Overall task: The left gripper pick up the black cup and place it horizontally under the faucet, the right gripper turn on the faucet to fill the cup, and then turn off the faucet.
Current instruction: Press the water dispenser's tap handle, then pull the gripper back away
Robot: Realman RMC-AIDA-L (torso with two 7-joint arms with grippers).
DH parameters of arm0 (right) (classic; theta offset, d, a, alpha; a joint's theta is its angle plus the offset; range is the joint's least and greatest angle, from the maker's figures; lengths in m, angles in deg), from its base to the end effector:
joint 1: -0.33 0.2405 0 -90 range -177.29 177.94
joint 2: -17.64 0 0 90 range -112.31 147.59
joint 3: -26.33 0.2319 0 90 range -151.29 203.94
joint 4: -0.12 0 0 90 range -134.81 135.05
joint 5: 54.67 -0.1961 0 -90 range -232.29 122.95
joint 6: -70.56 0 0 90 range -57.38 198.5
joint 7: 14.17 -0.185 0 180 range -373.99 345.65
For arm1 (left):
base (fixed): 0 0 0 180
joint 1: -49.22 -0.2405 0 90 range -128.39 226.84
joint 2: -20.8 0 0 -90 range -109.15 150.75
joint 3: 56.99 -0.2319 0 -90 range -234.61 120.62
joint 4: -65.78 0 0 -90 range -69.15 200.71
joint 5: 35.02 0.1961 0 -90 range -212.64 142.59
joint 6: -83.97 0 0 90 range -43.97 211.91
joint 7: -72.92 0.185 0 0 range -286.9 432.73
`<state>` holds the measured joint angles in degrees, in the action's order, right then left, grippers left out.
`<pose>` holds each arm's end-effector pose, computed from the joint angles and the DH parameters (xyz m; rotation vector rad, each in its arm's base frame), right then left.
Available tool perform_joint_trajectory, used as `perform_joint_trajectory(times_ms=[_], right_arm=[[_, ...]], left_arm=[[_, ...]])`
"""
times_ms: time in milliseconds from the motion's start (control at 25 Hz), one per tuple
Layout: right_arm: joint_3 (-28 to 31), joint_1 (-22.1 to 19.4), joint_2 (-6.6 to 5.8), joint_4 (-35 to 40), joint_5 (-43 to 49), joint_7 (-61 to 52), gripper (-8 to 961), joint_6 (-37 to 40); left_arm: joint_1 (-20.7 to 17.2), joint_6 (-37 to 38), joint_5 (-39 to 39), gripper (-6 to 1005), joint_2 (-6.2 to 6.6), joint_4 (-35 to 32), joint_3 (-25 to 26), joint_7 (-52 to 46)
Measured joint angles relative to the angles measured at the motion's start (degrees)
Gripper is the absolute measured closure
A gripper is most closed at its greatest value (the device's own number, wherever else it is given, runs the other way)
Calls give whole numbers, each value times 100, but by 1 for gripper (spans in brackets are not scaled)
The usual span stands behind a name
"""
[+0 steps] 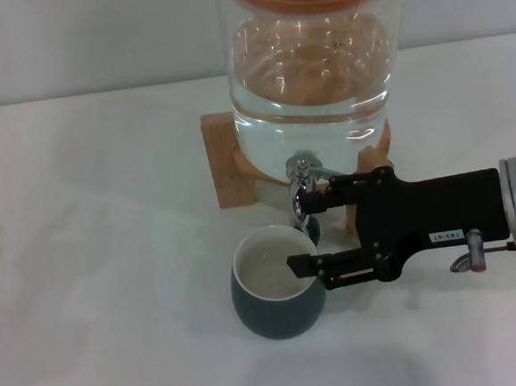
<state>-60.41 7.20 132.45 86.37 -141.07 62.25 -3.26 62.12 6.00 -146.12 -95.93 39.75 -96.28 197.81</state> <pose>0.1351 0.2742 -0.0163 -2.8109 0.3526 0.5909 -0.3165 0.3114 0.0704 -1.8104 -0.6575 -0.9219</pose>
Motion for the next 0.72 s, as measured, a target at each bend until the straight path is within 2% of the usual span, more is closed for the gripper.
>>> perform_joint_trajectory(times_ms=[720], right_arm=[[191, 118, 6, -213, -15, 81, 171, -118]], left_arm=[[3, 4, -3, 599, -44, -28, 0, 0]])
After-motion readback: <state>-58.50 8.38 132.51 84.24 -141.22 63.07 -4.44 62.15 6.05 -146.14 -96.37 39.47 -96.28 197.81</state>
